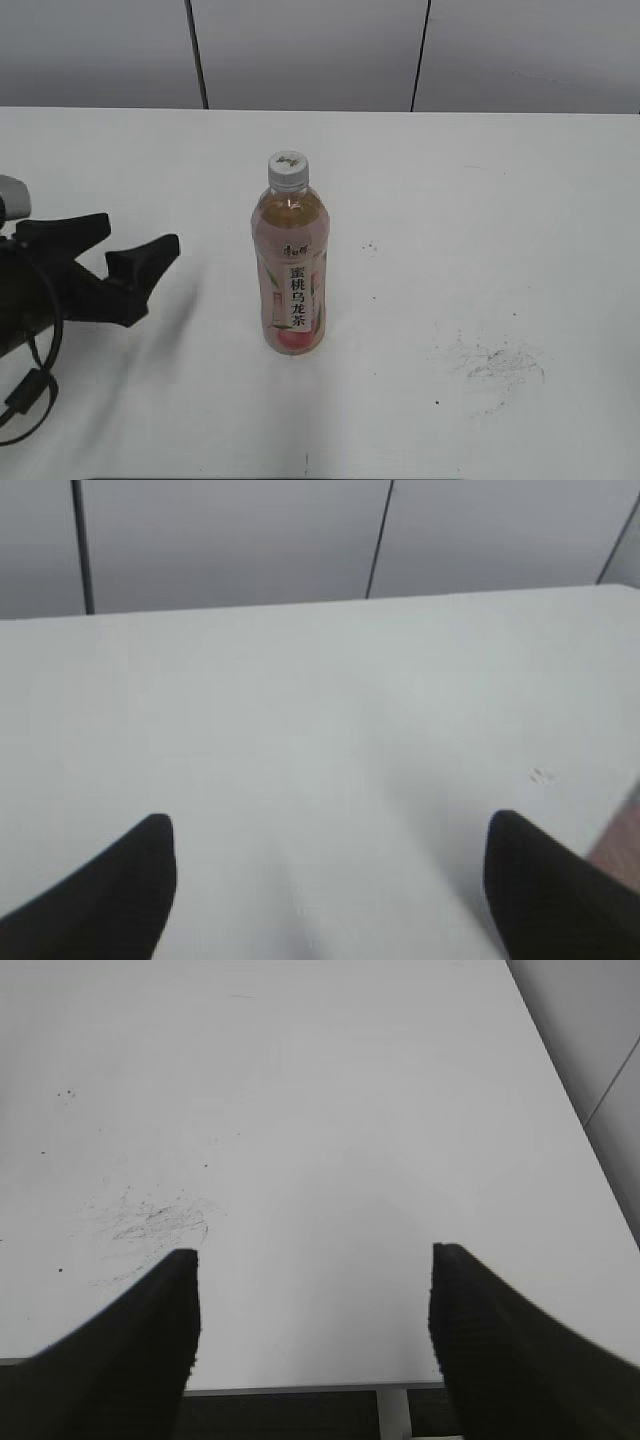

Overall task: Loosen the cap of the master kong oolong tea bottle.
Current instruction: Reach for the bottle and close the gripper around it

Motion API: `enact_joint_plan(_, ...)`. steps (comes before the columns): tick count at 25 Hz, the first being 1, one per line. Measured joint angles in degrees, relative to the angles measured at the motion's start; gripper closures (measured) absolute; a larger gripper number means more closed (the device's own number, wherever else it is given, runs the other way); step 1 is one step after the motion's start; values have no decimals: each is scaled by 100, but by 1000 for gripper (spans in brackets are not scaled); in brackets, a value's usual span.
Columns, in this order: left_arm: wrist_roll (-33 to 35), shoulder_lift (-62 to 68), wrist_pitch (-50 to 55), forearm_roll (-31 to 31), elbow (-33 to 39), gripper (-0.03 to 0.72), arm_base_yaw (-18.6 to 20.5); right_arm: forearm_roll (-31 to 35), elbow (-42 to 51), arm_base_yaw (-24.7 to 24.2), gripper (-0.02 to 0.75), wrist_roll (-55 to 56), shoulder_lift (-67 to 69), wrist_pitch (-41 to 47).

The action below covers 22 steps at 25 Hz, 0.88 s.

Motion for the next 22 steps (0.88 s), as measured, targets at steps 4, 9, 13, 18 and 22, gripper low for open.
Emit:
enact_joint_plan(4,-20,0,-13,998,-47,123,0,0,0,0,202,0,0,0)
enact_joint_plan(9,-192,-39,-40,1906,-279,90,0,0,0,0,202,0,0,0)
enact_joint_plan(13,-732,-63,-45,2660,-628,85,0,0,0,0,202,0,0,0)
enact_joint_plan(18,-1057,-63,-51,3087,-1015,84,0,0,0,0,202,0,0,0)
enact_joint_plan(22,-1204,47,-64,3262,-1385,83,-176,0,0,0,202,0,0,0)
